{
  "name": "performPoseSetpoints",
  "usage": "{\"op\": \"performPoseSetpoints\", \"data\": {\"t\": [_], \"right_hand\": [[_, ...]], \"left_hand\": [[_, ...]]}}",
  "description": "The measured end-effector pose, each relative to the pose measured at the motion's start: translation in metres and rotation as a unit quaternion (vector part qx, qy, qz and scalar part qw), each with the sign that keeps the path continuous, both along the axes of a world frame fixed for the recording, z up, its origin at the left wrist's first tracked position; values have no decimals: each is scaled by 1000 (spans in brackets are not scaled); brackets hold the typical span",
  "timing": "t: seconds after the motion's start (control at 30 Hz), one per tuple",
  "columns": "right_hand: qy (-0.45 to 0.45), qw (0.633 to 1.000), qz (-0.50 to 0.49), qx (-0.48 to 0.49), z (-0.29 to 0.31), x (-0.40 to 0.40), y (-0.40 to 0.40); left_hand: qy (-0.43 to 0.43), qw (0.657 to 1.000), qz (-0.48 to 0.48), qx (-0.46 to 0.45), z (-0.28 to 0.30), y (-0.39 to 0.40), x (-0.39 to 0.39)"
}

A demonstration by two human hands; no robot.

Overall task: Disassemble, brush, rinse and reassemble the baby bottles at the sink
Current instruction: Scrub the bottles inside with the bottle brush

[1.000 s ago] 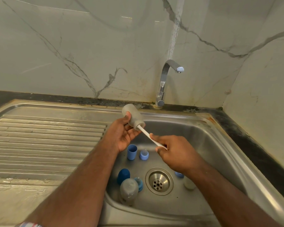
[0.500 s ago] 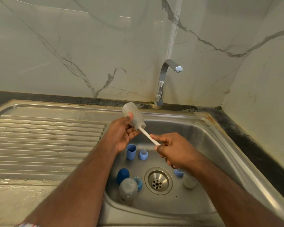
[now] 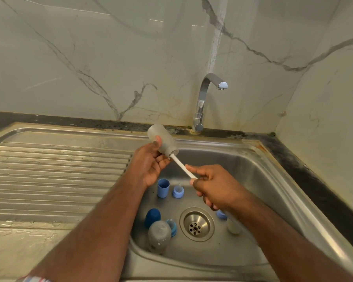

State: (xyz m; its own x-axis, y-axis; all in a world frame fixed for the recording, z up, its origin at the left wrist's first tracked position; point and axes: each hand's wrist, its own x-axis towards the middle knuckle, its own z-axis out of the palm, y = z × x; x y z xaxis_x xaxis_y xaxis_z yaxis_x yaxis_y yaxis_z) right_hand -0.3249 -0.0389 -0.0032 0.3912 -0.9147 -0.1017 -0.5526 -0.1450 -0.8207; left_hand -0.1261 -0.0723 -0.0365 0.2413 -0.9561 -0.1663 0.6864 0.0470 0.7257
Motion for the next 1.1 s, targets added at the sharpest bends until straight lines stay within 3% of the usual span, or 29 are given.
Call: {"op": "performPoseSetpoints", "data": {"t": [0.07,0.17,0.23,0.37,0.5,0.7,0.8,1.1], "right_hand": [[-18,1000,-13,-16,0,-3,2],[171,966,-4,-193,-4,0,1],[229,948,5,-222,-6,5,3],[126,985,25,-120,-4,3,3],[74,993,0,-89,2,-17,-5],[-8,994,-39,-102,3,-22,-8],[13,993,-6,-118,-7,-9,-6],[43,984,-37,-171,-9,-6,-15]], "left_hand": [[14,1000,2,-4,1,-1,1],[26,1000,15,-2,2,-2,2],[29,999,23,-1,2,-2,4],[55,995,88,2,5,-3,12],[38,991,127,16,4,-4,16],[-20,998,61,9,2,-1,8],[-26,1000,11,-3,1,0,4],[-54,998,-44,-10,-2,3,-2]]}}
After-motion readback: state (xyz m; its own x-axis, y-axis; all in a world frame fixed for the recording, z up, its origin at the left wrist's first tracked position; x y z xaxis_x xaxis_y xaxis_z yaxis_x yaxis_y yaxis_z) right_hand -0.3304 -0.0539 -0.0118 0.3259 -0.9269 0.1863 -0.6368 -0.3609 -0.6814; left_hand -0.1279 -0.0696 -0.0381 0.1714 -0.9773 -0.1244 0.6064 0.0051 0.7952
